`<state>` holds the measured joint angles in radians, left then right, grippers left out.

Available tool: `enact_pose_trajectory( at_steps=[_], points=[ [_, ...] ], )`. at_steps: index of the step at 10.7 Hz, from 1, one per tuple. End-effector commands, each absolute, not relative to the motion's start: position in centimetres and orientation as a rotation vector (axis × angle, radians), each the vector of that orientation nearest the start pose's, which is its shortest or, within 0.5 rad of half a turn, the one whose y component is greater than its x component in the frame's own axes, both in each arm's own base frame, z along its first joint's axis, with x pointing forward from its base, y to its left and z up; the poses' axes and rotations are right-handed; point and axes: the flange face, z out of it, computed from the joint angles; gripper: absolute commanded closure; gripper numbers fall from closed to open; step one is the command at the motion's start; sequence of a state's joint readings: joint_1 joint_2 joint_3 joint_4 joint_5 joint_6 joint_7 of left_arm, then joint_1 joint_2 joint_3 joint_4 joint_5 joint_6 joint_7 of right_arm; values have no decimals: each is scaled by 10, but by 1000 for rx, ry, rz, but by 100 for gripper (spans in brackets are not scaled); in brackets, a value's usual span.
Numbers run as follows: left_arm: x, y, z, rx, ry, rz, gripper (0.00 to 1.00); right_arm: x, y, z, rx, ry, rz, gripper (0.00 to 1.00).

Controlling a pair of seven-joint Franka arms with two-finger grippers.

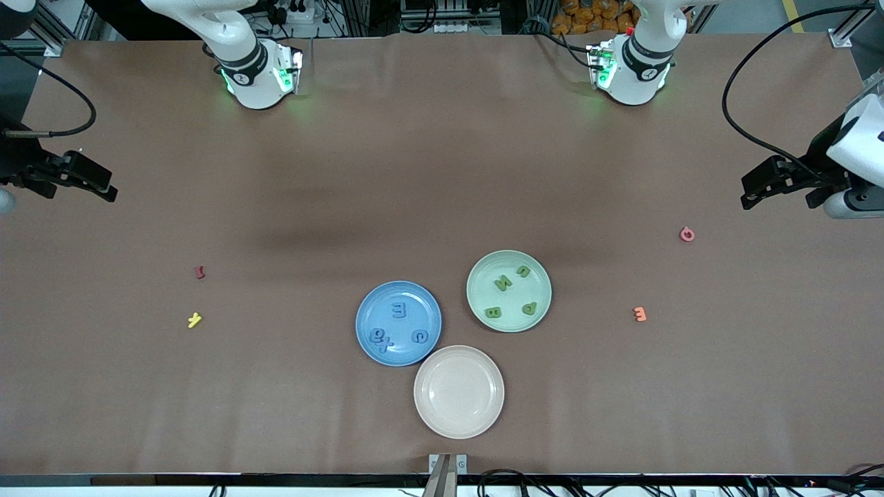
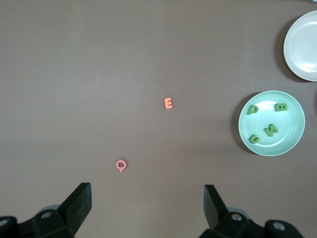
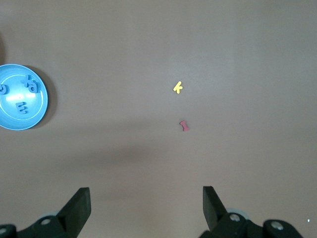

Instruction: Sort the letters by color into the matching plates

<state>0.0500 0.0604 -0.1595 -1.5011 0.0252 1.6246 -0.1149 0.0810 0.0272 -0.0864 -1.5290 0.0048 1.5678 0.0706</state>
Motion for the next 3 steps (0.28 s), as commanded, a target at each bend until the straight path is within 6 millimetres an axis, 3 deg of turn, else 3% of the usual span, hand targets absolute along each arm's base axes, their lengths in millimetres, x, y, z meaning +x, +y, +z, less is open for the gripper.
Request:
enact_pose_trajectory(
  at_steps=[1,3],
  points=[
    [569,-59,633,-3155,33,-103,0,563,0,632,-3150,133,-15,0],
    [569,-62,632,-3177,38,-98,0,563,0,632,-3150,133,-15,0]
  ],
)
